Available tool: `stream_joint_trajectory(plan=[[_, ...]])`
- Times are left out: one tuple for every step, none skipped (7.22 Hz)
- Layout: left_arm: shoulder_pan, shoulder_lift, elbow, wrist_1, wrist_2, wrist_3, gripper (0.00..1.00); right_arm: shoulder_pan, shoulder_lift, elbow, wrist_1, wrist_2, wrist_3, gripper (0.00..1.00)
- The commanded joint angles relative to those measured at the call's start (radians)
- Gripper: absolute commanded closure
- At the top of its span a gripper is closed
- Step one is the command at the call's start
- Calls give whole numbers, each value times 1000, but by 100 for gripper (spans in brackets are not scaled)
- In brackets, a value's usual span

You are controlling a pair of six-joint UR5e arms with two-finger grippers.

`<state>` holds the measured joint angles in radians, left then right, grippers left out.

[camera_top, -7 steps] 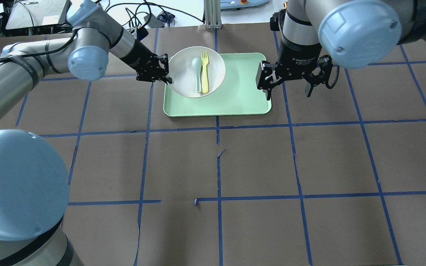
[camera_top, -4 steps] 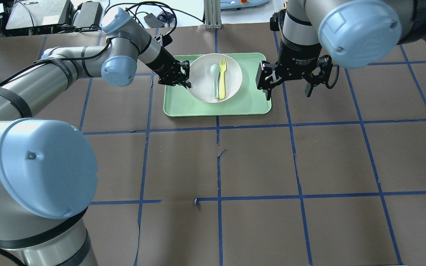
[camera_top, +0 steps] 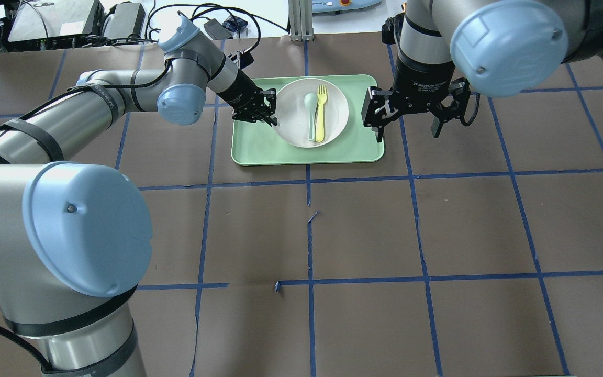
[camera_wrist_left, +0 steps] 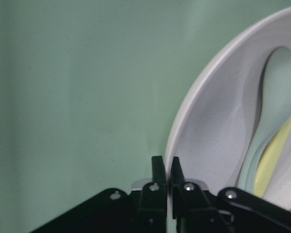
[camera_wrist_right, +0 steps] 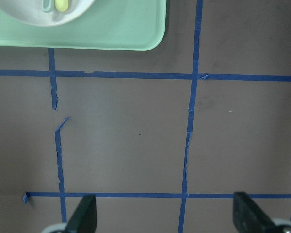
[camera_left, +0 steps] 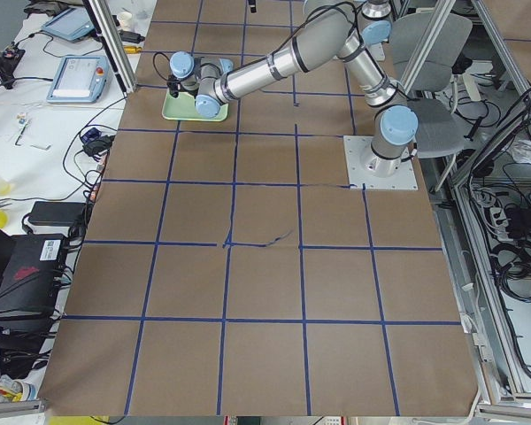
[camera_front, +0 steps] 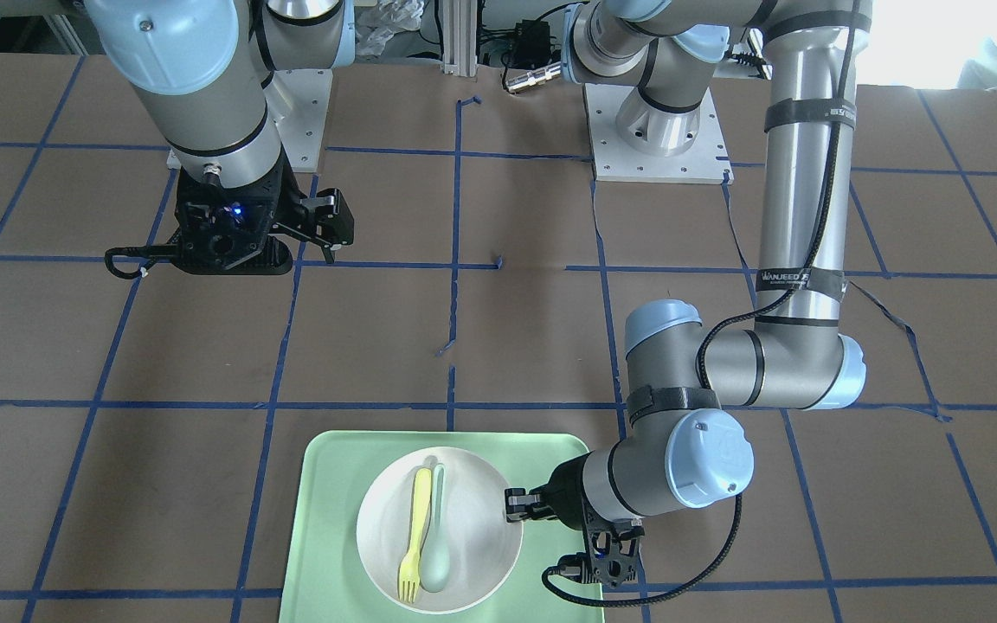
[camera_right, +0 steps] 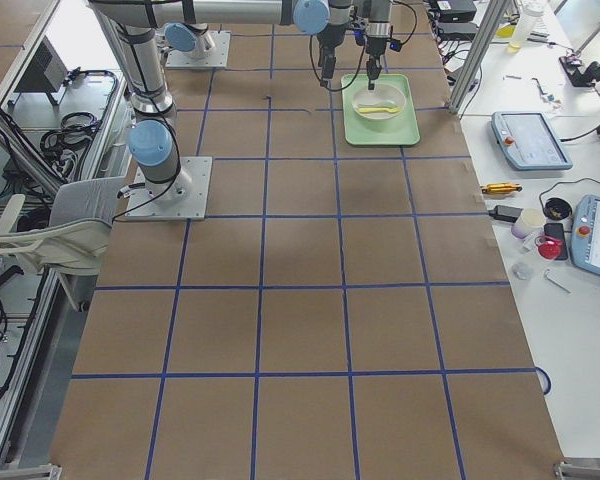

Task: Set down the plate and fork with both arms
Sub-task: 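Open the left gripper and lift it away from the plate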

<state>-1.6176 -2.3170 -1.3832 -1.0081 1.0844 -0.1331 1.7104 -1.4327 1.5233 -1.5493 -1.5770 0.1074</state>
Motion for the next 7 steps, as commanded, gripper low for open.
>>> stream_joint_trajectory(plan=[[-1,-5,0,28,0,-5,25,0,0,0,0,0,0,0],[-1,2,0,28,0,-3,9,0,0,-2,-2,0,0,0],[-1,31,-4,25,3,-3,0,0,2,-3,-30,0,0,0],[1,62,-8,16,34,1,0,0,32,-12,-105,-3,0,0],[8,97,-13,-1,175,21,0,2,49,-20,-124,0,2,0],[7,143,-19,-117,290,77,0,2,57,-21,-146,3,2,0],[2,212,-23,-270,430,87,0,2,75,-20,-208,40,33,0]])
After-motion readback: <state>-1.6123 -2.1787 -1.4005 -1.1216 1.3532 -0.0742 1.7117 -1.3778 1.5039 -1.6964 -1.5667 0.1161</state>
